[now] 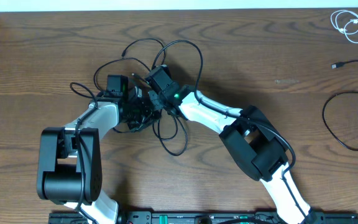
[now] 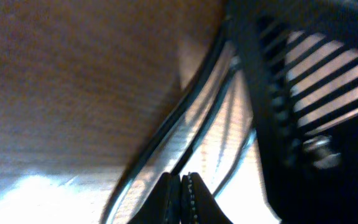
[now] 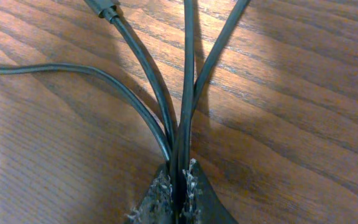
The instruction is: Untangle cables
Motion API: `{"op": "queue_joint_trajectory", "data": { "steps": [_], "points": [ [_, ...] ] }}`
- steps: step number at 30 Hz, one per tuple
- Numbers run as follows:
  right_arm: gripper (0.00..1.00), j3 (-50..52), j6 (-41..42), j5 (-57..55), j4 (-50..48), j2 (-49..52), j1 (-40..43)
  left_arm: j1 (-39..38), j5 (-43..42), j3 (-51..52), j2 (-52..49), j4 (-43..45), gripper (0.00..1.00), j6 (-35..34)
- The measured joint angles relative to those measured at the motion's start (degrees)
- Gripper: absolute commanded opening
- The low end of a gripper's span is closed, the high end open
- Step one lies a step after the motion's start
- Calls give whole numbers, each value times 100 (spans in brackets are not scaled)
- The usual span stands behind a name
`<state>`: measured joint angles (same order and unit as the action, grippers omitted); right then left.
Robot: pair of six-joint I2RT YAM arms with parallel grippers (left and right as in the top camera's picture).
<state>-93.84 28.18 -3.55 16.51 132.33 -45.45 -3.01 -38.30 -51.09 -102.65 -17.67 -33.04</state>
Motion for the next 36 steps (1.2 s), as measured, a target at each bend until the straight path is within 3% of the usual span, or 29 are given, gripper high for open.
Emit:
{"op": "queue_joint_trajectory", "data": {
  "steps": [10,21,26,36],
  "points": [
    [1,-79,-22,-66,221,4,2,271,-46,-59,393,-9,7,-4],
    [1,-306,-584,7,1827,-247,382,1744,-127,-339,2124,116,8,0],
    [1,-247,-984,240,2352,-754,922,2046,-127,-339,2186,103,8,0],
    [1,-254,-1982,1174,2916,-3032,2940,2057,-127,-339,2186,101,8,0]
  ]
}}
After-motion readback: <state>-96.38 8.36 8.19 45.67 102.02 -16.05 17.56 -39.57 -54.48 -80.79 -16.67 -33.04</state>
